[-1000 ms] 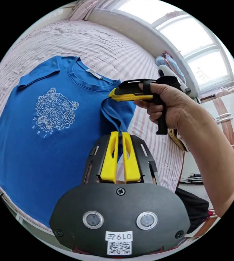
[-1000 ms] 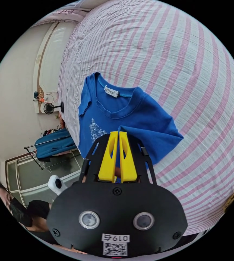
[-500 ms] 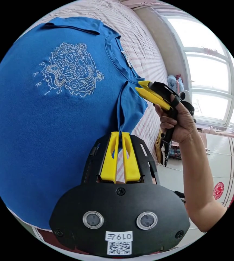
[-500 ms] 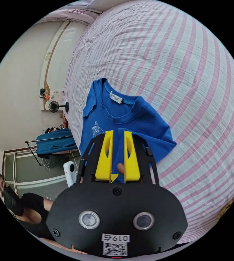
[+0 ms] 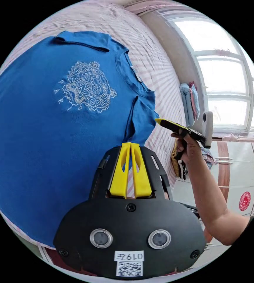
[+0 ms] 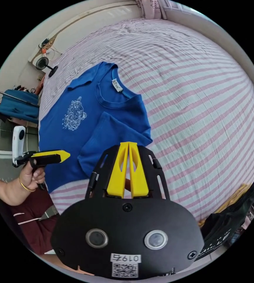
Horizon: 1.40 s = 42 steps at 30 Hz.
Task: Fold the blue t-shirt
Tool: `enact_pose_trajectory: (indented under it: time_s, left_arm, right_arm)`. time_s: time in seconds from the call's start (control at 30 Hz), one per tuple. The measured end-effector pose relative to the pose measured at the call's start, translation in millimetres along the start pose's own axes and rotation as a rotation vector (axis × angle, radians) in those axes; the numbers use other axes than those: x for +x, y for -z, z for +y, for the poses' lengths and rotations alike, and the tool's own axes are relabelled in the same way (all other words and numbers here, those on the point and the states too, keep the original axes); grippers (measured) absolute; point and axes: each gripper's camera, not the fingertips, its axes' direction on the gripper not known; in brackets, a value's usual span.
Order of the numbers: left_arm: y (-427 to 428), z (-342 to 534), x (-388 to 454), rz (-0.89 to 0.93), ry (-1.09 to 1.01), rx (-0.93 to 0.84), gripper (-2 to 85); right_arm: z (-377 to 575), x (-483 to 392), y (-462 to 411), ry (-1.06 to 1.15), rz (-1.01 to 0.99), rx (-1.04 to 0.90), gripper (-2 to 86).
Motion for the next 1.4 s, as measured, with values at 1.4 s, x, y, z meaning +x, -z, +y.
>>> enact_pose_trajectory:
  time_s: [1.4]
  left_arm:
    - [-69, -131, 39, -0.048, -0.311, -0.132, 1.1]
  right_arm:
    - [-119, -113, 112, 0.818, 0.190, -0.219, 6.4]
